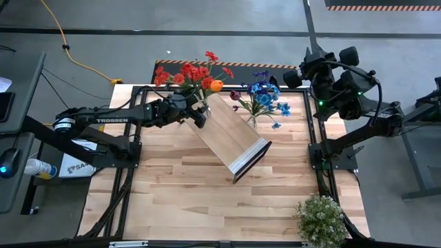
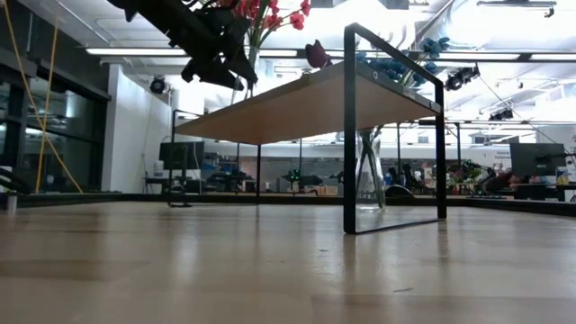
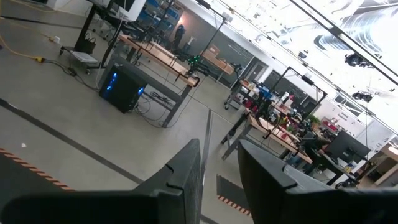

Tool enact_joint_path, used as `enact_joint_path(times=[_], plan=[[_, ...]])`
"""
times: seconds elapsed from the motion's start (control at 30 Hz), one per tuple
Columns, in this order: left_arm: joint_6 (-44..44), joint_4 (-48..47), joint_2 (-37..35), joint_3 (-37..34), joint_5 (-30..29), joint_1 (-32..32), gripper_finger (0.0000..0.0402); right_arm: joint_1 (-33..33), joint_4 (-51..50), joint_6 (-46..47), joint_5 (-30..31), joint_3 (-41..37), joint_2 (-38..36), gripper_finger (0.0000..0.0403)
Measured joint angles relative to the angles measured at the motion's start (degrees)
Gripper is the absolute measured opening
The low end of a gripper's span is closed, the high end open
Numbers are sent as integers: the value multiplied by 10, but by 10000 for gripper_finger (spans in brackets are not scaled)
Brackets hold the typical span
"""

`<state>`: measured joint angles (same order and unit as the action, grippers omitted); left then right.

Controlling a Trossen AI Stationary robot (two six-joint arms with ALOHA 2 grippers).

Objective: Pick and place flowers into a vace then onto a shelf
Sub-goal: Put the bottom transparent vase with flowers on the shelf

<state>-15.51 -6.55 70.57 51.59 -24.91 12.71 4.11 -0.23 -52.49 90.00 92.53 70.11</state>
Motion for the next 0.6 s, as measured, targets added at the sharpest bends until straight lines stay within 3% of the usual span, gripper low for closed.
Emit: enact_joint_path(times=[0.33,0.6], plan=[[4,-2,0,0,0,0,267,0,0,0,0,0,0,99],[-1,-9,0,0,-16,0,351,0,0,0,0,0,0,99]])
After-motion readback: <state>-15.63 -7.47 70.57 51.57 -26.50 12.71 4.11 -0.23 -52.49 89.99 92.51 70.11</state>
